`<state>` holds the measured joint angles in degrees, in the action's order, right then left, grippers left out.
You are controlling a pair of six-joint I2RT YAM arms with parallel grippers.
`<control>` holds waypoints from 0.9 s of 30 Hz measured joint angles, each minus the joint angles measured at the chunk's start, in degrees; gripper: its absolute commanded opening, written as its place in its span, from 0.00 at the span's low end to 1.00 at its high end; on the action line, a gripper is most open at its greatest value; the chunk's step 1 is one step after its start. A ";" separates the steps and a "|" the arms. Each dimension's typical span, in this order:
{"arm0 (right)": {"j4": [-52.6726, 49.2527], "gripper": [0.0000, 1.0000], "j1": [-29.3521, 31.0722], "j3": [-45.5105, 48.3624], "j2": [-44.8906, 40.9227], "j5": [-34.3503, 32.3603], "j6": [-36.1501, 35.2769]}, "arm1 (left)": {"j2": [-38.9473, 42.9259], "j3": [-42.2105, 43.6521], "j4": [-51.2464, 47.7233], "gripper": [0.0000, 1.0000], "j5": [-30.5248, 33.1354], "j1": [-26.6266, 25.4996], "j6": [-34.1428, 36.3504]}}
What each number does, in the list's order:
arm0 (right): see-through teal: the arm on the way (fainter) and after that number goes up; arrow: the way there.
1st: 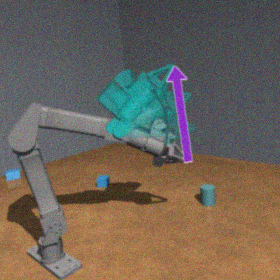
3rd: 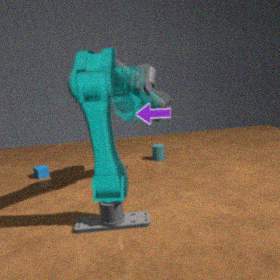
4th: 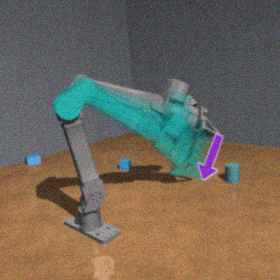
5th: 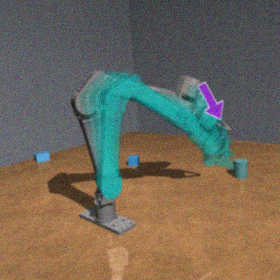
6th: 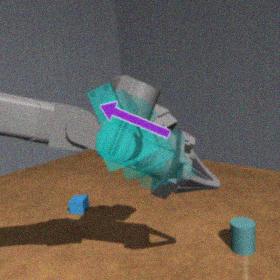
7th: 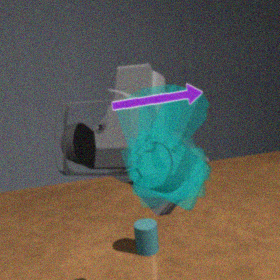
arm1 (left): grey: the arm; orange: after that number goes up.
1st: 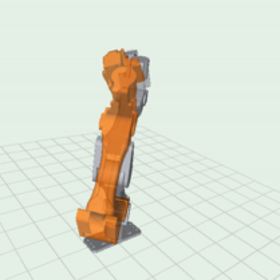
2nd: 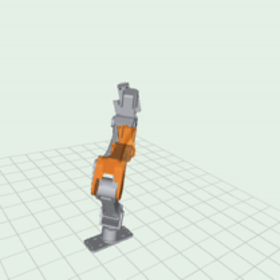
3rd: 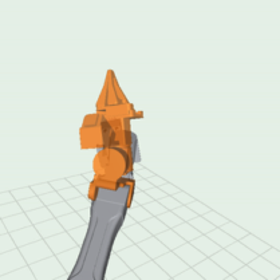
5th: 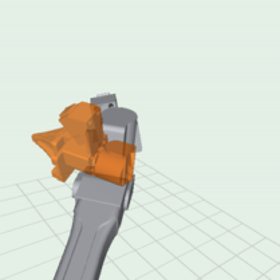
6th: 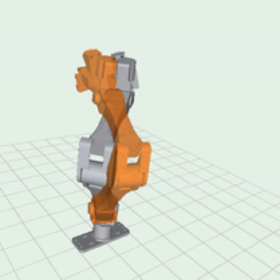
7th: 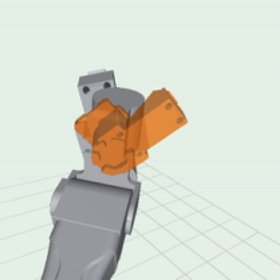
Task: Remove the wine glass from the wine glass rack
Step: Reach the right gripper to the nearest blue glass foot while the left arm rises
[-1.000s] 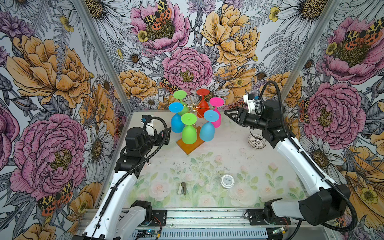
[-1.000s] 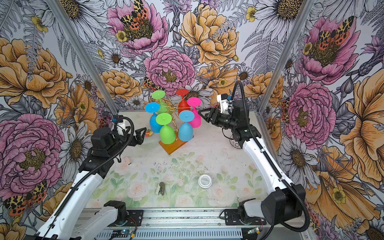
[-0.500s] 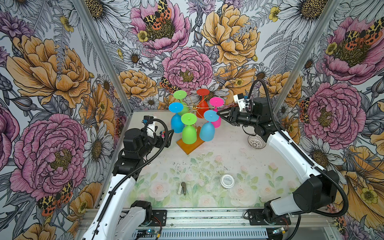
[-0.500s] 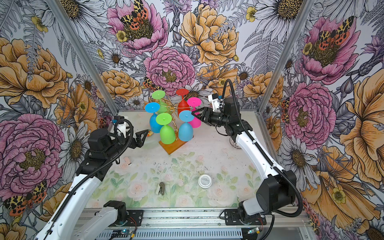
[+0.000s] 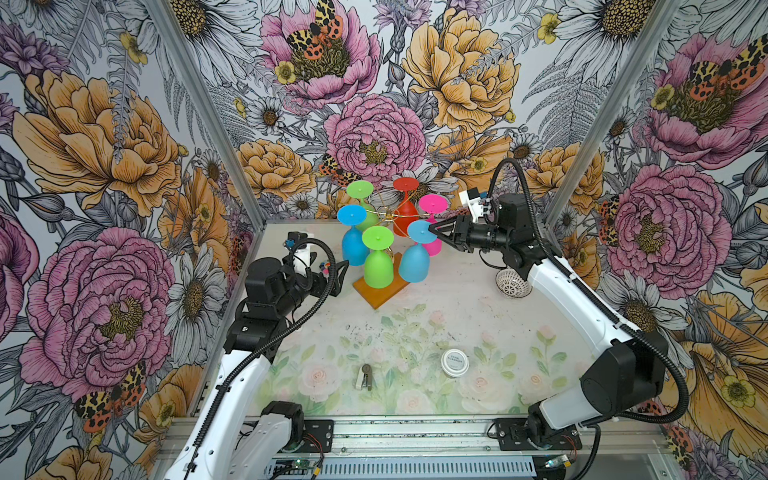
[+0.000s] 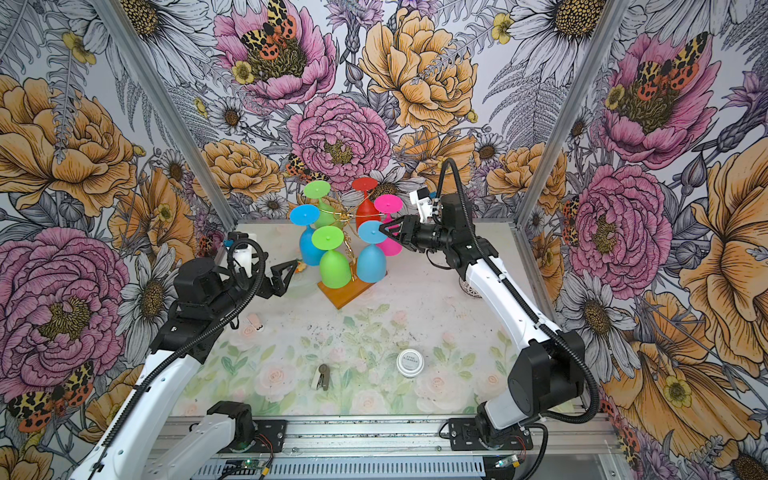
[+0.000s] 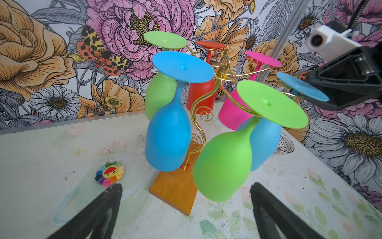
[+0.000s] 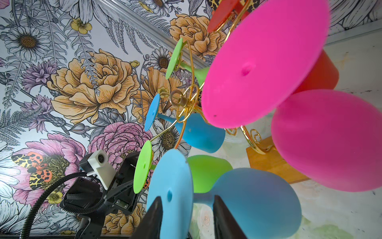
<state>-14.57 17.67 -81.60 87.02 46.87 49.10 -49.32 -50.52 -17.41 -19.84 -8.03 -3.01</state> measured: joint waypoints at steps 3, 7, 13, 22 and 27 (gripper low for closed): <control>0.04 0.33 0.17 0.00 0.02 0.24 0.20 | 0.22 0.00 0.02 0.99 -0.04 -0.04 0.00; 0.02 0.30 0.44 0.00 0.02 0.44 0.63 | 0.22 0.00 0.02 0.99 -0.17 -0.04 0.00; 0.02 0.24 0.44 0.00 0.04 0.57 1.01 | 0.42 0.00 0.02 0.99 -0.17 -0.04 0.00; 0.04 0.15 0.55 0.00 0.04 0.59 1.22 | 1.01 0.00 0.02 0.99 -0.15 -0.04 0.00; 0.24 0.12 0.55 0.00 0.04 0.90 1.53 | 1.01 0.00 0.02 0.99 -0.15 -0.04 0.00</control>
<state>-14.33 18.22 -81.60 87.07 47.77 50.63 -48.31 -50.52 -17.39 -19.99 -8.08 -3.01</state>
